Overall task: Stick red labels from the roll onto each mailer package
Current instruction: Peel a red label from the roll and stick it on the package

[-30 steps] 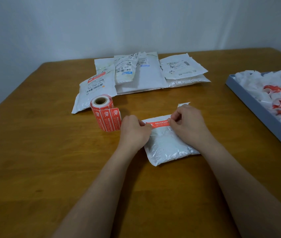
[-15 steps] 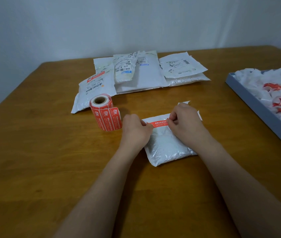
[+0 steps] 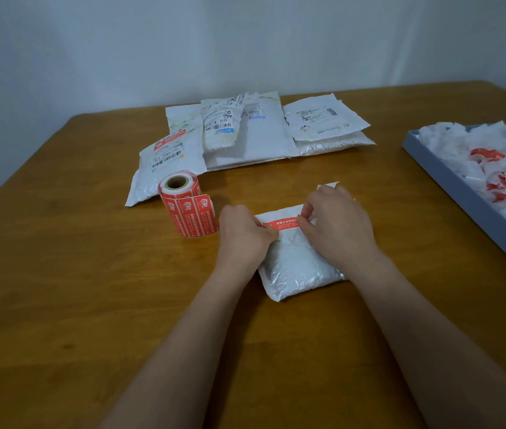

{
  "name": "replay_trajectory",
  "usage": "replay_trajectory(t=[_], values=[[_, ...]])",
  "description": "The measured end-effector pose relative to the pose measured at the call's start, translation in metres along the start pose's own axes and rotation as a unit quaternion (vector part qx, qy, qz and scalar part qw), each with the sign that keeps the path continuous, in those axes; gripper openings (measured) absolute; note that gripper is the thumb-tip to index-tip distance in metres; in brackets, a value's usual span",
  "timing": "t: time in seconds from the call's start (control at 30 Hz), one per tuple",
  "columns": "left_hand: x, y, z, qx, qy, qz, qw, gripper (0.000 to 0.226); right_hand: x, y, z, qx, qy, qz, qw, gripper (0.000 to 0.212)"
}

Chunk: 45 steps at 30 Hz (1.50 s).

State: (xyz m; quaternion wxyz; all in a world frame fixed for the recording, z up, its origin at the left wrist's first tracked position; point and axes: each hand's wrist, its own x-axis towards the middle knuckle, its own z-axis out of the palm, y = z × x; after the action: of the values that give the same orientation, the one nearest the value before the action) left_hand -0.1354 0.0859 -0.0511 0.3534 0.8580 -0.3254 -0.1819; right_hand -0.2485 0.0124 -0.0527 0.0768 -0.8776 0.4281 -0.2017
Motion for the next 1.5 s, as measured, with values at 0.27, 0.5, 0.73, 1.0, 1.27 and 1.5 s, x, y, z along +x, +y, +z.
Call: replay_trajectory(t=[0.27,0.5,0.73,1.0,1.27,1.5], values=[[0.001,0.0,0.001,0.002,-0.003,-0.009,1.0,0.021,0.002,0.004,0.001,0.022,-0.009,0.033,0.999,0.011],[-0.001,0.001,-0.006,-0.007,-0.018,-0.011,1.0,0.019,0.003,0.006,0.002,0.046,-0.012,0.042,0.998,0.014],[-0.002,-0.002,-0.009,-0.031,-0.016,-0.005,0.999,0.024,0.001,0.005,0.0,0.041,-0.009,0.042,0.998,0.018],[-0.003,-0.006,-0.002,0.0,0.037,0.053,0.998,0.025,0.003,0.006,-0.001,0.035,-0.015,0.049,0.998,0.034],[-0.007,-0.01,-0.01,0.027,0.029,0.109,0.993,0.017,0.004,0.024,-0.017,0.123,0.023,0.009,0.992,0.032],[-0.013,-0.006,-0.019,0.108,0.01,0.178,0.978,0.013,0.002,0.027,-0.029,0.104,-0.075,-0.052,0.99,0.042]])
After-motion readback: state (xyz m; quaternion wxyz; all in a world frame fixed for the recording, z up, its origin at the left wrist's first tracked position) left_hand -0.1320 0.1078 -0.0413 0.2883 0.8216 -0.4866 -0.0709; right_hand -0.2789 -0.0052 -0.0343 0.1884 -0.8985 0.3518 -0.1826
